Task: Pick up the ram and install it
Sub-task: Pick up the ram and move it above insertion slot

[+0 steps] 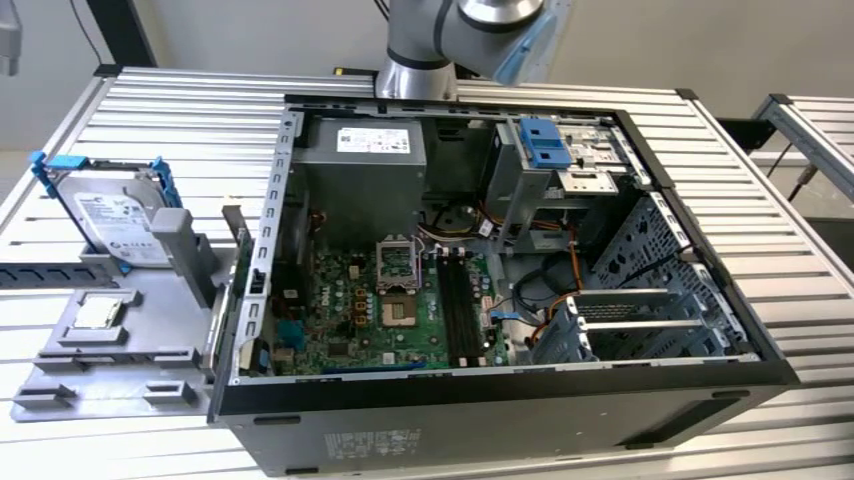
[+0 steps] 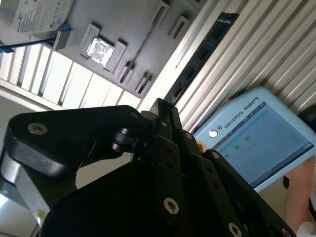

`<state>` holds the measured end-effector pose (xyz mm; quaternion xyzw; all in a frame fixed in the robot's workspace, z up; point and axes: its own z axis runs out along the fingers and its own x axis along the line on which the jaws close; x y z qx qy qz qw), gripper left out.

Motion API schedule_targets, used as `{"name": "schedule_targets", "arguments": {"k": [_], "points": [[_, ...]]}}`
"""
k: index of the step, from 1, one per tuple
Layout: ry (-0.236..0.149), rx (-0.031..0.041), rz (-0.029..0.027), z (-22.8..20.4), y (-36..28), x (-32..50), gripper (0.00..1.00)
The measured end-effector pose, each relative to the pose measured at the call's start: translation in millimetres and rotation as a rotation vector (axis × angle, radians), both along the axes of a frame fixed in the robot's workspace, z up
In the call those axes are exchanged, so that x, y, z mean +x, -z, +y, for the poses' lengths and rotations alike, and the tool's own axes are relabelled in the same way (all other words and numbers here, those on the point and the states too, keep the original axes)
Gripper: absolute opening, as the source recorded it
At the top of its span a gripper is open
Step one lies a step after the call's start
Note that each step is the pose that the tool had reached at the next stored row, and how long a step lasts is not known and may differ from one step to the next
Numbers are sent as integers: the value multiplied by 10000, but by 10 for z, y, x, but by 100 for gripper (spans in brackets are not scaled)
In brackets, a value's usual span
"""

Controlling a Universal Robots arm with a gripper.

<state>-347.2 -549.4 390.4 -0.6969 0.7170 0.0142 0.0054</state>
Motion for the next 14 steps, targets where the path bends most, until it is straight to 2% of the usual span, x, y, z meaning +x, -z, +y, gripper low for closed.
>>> {"name": "schedule_targets", "arguments": {"k": [14], "points": [[0,1,98,0,0,639,0]]}}
